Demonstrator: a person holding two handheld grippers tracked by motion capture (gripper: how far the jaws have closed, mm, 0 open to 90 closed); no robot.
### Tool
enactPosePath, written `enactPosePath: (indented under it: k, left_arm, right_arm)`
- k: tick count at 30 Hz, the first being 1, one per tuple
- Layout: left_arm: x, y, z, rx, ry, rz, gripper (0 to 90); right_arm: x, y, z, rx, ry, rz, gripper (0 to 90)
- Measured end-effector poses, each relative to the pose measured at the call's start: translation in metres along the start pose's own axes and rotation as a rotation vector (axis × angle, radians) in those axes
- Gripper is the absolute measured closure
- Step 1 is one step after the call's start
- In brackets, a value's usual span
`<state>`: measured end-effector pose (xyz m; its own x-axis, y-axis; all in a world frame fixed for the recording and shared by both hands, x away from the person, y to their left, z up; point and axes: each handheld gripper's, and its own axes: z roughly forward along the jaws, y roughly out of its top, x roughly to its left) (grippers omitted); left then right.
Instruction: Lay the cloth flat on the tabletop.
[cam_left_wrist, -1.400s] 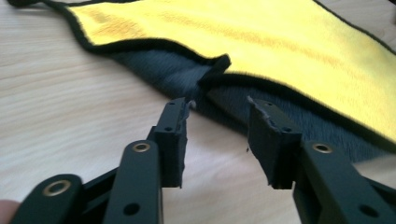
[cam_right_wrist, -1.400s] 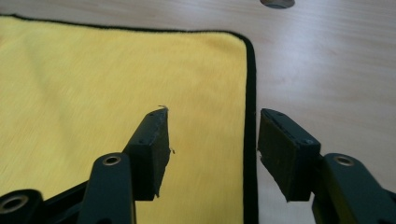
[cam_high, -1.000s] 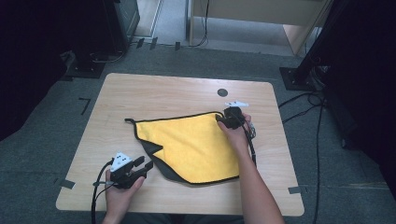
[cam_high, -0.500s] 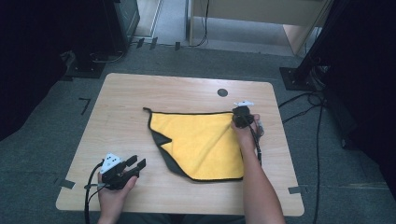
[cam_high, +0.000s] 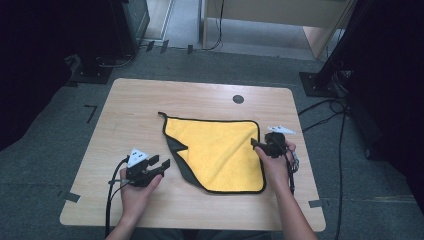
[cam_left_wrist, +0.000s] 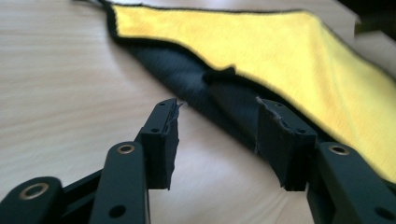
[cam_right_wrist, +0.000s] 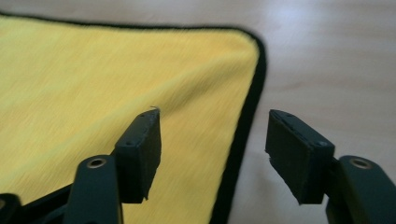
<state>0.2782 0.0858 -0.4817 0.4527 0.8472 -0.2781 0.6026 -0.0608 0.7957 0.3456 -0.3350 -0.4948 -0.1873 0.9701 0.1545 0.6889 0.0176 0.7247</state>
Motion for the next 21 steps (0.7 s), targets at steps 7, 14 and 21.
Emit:
enactPosePath:
  k: [7,14,21]
  left_arm:
    - [-0.019,0.024,0.04,0.094,0.073,0.102,44.0]
    - [-0.016,-0.001,0.029,0.129,0.091,0.148,83.1]
    - [-0.008,-0.039,-0.023,0.179,-0.022,0.229,84.6]
  right_arm:
    - [0.018,-0.038,-0.013,0.009,-0.01,-0.053,31.0]
    - [0.024,-0.055,-0.011,-0.027,-0.056,-0.109,29.1]
    - [0.024,-0.054,-0.011,-0.027,-0.057,-0.107,28.7]
